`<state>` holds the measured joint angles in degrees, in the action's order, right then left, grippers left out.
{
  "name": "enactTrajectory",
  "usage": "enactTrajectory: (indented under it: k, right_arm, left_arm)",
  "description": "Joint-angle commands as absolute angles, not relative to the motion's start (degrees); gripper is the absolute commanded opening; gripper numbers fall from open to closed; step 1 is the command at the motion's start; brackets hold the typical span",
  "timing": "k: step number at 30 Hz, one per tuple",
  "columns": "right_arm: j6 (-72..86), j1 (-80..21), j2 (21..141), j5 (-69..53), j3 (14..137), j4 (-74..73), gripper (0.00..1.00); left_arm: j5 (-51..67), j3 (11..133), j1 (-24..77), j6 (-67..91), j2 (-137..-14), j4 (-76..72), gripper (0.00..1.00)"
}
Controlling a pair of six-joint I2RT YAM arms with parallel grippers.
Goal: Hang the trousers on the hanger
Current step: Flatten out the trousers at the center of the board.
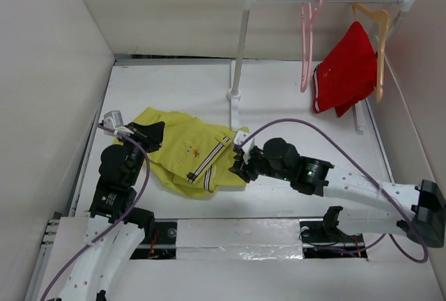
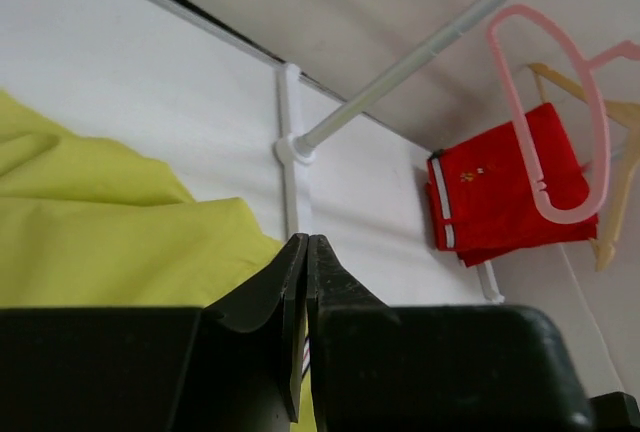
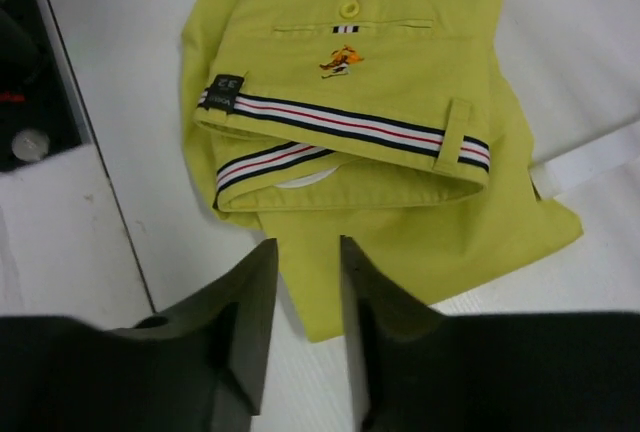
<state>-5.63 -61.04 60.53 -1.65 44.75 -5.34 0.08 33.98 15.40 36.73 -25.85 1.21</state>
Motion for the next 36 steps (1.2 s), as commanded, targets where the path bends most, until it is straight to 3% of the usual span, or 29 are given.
enactTrajectory:
  k: [1, 2, 5, 10, 22, 25, 27, 28, 29, 31, 32, 36]
  right_arm:
    - [-8.78, -64.59, 66.08, 1.30, 48.60, 1.67, 0.52]
    - [-9.22, -65.30, 67.57, 1.84, 49.65, 2.02, 0.68]
    - [-10.81, -67.06, 74.08, 3.16, 52.55, 1.67, 0.81]
    - [-13.44, -68.99, 84.17, 4.92, 57.21, 3.78, 0.83]
    - [-17.15, -73.92, 103.09, 13.00, 68.72, 4.41, 0.81]
    - [-15.03, -73.92, 105.29, 19.15, 69.96, 5.09, 0.76]
    - [-13.89, -73.92, 105.29, 23.35, 69.35, 6.41, 0.64]
    - [-13.45, -73.92, 104.60, 24.68, 69.26, 7.11, 0.55]
    - [-12.84, -73.92, 103.98, 26.35, 69.08, 7.47, 0.36]
    - [-11.08, -73.92, 101.36, 30.75, 67.33, 9.48, 0.18]
    - [-10.55, -73.92, 100.12, 31.81, 66.63, 10.10, 0.04]
    - [-8.27, -73.92, 91.25, 38.21, 61.97, 10.29, 0.00]
  left_arm:
    - [-6.50, 33.92, 15.56, 37.79, -25.40, 8.25, 0.01]
    - [-6.59, 34.19, 15.56, 38.05, -25.40, 8.96, 0.02]
    - [-7.38, 33.66, 15.56, 39.37, -24.70, 10.72, 0.11]
    - [-7.91, 31.73, 15.56, 40.95, -22.94, 11.51, 0.25]
    - [-7.91, 31.38, 15.56, 40.96, -19.69, 13.62, 0.26]
    - [-7.65, 31.55, 15.56, 40.96, -18.90, 14.06, 0.26]
    - [-7.38, 31.20, 15.56, 40.96, -18.72, 13.89, 0.26]
    - [-6.34, 30.94, 15.56, 40.87, -18.72, 13.36, 0.26]
    - [-5.55, 30.24, 15.56, 40.87, -18.98, 12.84, 0.26]
    - [-2.66, 29.54, 15.56, 40.61, -20.29, 11.69, 0.26]
    - [-1.33, 29.36, 15.56, 40.34, -20.91, 11.17, 0.26]
    - [4.56, 28.30, 15.56, 39.73, -23.81, 6.96, 0.28]
